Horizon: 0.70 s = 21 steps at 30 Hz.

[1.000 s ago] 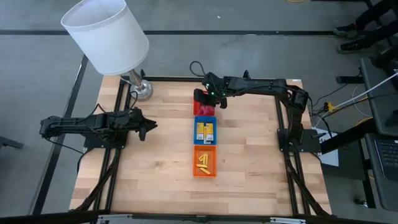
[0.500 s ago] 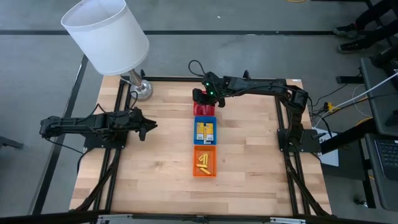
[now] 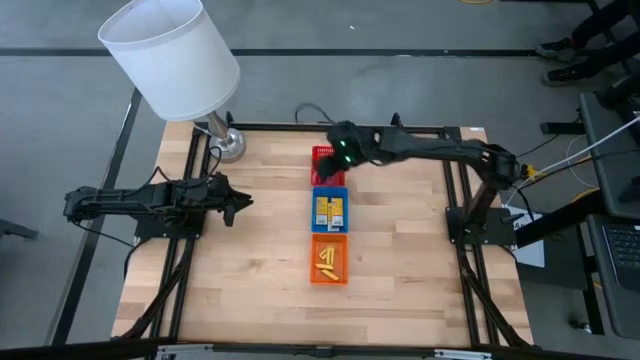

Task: Pick & Place School Supplies
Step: Return to Home Position

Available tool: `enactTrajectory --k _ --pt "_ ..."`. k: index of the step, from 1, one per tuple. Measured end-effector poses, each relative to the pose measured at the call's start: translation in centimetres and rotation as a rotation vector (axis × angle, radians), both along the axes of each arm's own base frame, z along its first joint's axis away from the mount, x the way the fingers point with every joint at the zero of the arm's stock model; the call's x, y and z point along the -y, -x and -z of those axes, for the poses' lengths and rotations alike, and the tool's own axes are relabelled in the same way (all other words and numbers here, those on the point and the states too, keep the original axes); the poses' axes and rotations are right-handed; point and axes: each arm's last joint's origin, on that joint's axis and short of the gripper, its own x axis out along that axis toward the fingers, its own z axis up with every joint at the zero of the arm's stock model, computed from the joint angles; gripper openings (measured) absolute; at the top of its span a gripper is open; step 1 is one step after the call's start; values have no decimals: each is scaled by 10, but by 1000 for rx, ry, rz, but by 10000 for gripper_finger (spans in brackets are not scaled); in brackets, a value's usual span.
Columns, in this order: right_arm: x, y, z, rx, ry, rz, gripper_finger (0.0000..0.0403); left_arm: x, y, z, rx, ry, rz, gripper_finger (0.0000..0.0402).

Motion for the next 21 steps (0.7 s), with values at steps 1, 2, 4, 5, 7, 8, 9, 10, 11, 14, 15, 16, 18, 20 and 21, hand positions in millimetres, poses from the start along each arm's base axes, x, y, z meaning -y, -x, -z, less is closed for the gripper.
enactTrajectory --k 1,2,4,5,7,8,9,10,11,14,15,16,18,20,21 --pt "-13 6 -8 -30 84 -39 96 0 0 0 0 0 0 112" --pt "-26 13 -14 -55 166 -75 96 0 0 0 0 0 0 113" --pt "-49 27 -19 -71 290 -119 96 0 0 0 0 0 0 113" --pt "-60 36 -17 -64 322 -143 96 0 0 0 0 0 -1 113" --pt "-75 51 -7 31 337 -187 96 0 0 0 0 0 0 114" --pt "-80 59 0 102 329 -207 96 0 0 0 0 0 -1 114" --pt "-84 67 10 168 315 -231 96 0 0 0 0 0 0 114" --pt "-85 75 21 232 297 -263 96 0 0 0 0 0 0 114" --pt "-85 83 33 285 277 -288 96 0 0 0 1 0 0 114" --pt "-80 105 62 410 266 -316 96 0 0 0 0 0 0 114" --pt "-77 111 69 435 275 -322 96 0 0 0 1 0 0 114" --pt "-73 116 76 443 281 -335 96 0 0 0 1 0 0 114" --pt "-68 124 87 431 289 -379 96 0 0 0 0 0 0 114" --pt "-65 130 92 442 330 -422 96 0 0 0 0 -1 -1 114" --pt "-64 133 94 448 357 -436 96 0 0 0 0 -1 -2 114"
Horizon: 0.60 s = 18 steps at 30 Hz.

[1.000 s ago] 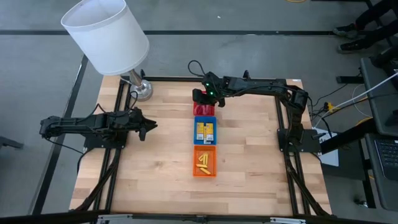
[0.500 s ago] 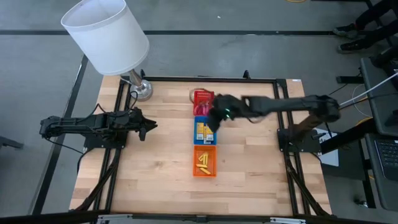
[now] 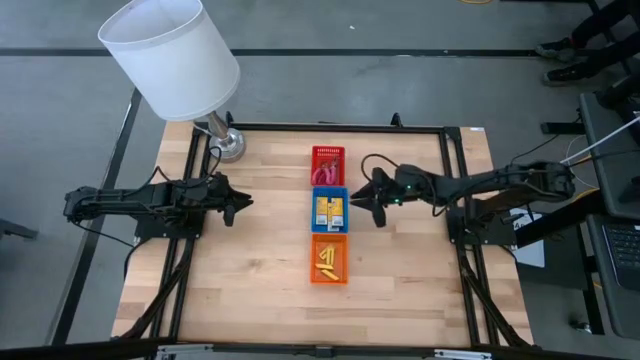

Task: Pick & Place School Supplies
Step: Return to Home Position

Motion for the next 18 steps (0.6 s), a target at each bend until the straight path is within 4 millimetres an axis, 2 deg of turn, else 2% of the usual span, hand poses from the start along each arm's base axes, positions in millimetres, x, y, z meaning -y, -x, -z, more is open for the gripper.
enactTrajectory --k 5,13,18 --pt "4 19 15 74 76 -4 96 0 0 0 0 0 0 114" --pt "-7 73 37 195 57 7 88 0 0 0 0 0 -1 114" --pt "-17 89 38 224 49 -49 79 0 0 0 0 0 0 114"
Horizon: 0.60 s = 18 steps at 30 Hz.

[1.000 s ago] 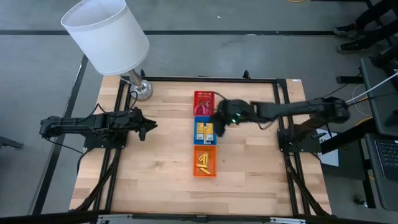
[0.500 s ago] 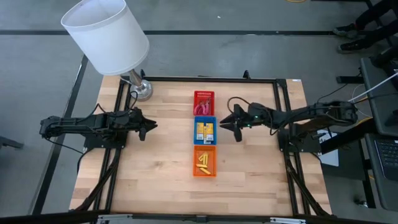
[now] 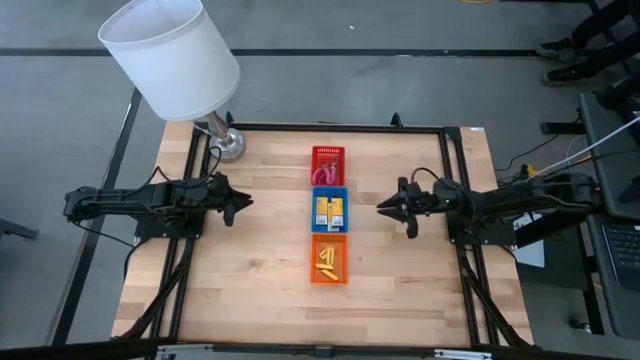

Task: Pick & Place School Supplies
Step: Return to Home Position

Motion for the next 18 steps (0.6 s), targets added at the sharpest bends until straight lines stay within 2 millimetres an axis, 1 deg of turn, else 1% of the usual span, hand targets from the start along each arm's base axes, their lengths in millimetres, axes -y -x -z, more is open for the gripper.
enactTrajectory --k 3,7,9,12,14,18 --pt "-6 2 -6 38 8 -41 76 0 0 0 0 0 0 114" --pt "-11 5 -8 26 14 -72 75 0 0 0 0 0 0 114" --pt "-15 10 -7 -5 41 -86 75 0 0 0 0 0 0 114" --pt "-20 16 -11 8 114 -104 75 0 0 0 0 0 0 114" --pt "-22 22 -8 -28 147 -129 75 0 0 0 1 0 0 114" --pt "-24 30 -12 -7 174 -149 75 0 0 0 0 0 0 114"
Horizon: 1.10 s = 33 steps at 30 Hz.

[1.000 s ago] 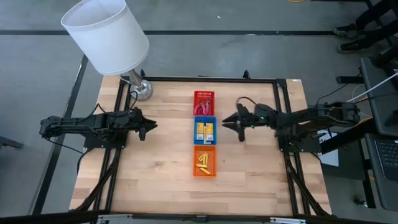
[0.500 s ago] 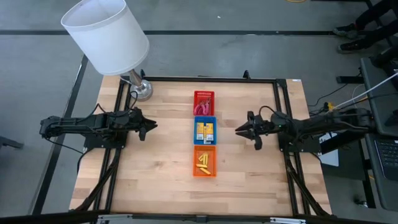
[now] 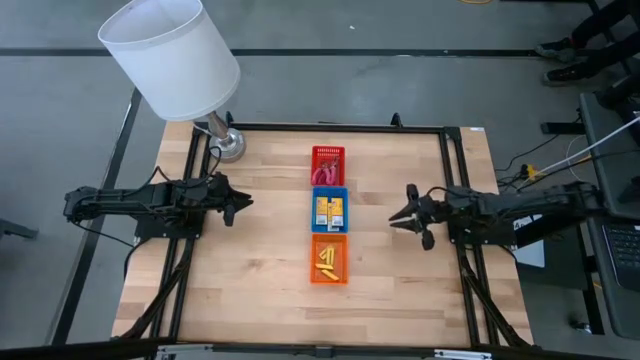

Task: Pick & Place School Supplies
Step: Return to Home Position

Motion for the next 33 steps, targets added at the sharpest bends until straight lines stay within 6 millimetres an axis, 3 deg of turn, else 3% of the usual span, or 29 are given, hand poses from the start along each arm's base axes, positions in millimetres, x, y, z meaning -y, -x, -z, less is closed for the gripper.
enactTrajectory --k 7,17,23,33 --pt "6 11 -1 11 155 169 74 0 0 0 0 0 0 114" --pt "0 25 -11 130 97 -45 74 0 0 0 0 0 0 114" --pt "3 33 -23 266 103 69 74 0 0 0 0 0 0 114" --pt "5 32 -20 239 105 128 74 0 0 0 0 0 0 114"
